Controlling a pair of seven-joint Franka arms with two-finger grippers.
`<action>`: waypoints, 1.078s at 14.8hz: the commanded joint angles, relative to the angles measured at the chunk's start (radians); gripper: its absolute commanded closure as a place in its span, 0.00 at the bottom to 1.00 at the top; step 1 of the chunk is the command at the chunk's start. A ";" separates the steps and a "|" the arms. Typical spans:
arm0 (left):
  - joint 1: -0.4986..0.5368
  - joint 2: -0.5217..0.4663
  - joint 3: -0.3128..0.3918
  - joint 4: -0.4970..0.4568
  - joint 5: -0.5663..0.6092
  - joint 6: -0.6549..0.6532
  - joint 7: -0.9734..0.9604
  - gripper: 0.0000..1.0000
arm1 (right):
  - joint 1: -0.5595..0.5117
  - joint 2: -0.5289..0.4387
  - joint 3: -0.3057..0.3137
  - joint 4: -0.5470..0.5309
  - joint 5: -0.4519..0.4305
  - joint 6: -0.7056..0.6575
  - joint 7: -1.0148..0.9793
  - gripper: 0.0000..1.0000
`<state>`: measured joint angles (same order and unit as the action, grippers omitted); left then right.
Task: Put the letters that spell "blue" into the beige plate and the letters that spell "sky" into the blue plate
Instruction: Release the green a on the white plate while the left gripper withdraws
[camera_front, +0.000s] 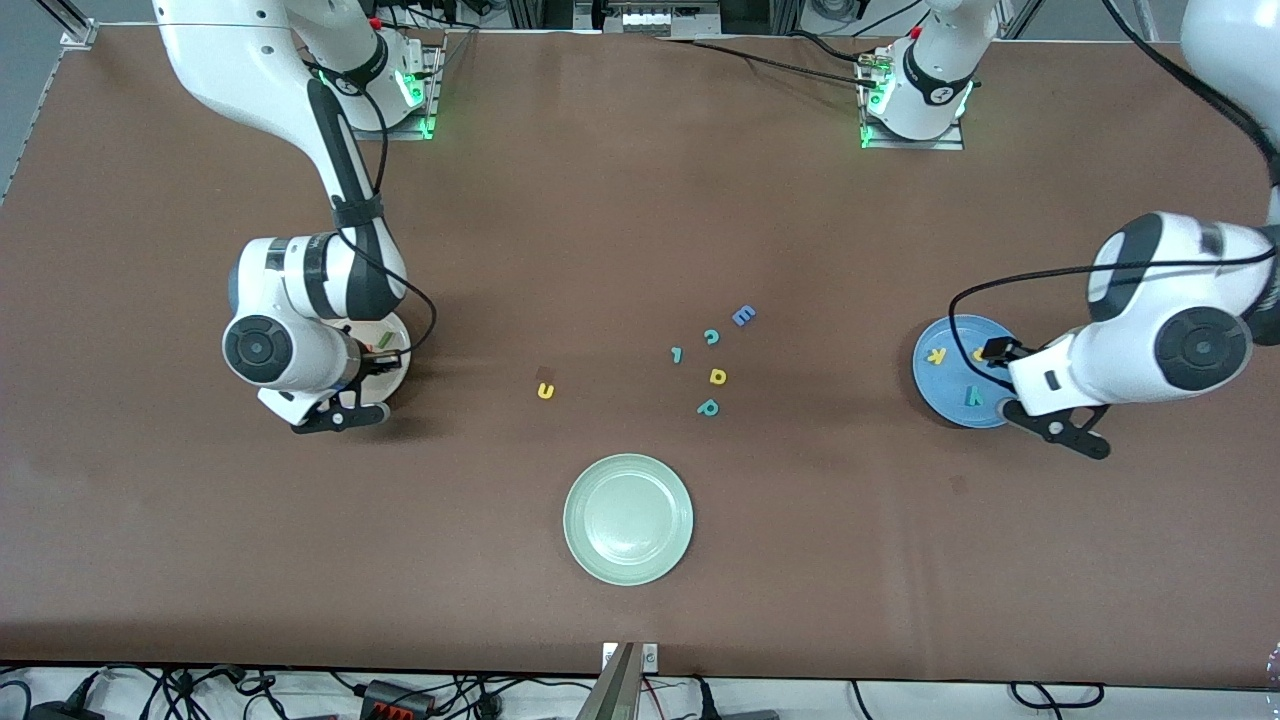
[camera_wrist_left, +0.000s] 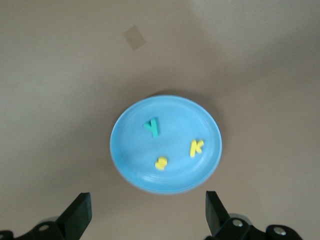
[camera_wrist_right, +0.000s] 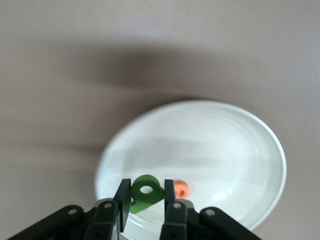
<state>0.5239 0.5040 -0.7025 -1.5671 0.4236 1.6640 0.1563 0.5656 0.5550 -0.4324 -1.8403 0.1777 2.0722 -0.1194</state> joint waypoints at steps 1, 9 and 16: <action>-0.012 0.010 -0.050 0.135 -0.023 -0.172 -0.079 0.00 | -0.002 -0.056 -0.049 -0.082 -0.012 0.012 -0.121 0.76; -0.215 -0.194 0.308 0.297 -0.306 -0.291 -0.096 0.00 | -0.047 -0.009 -0.049 -0.091 -0.006 0.054 -0.204 0.00; -0.518 -0.491 0.675 -0.046 -0.421 0.064 -0.093 0.00 | -0.004 0.003 0.075 0.087 0.115 0.045 -0.123 0.00</action>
<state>0.0626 0.1478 -0.0748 -1.4095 0.0135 1.6110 0.0634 0.5307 0.5320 -0.3886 -1.8216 0.2592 2.1165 -0.2889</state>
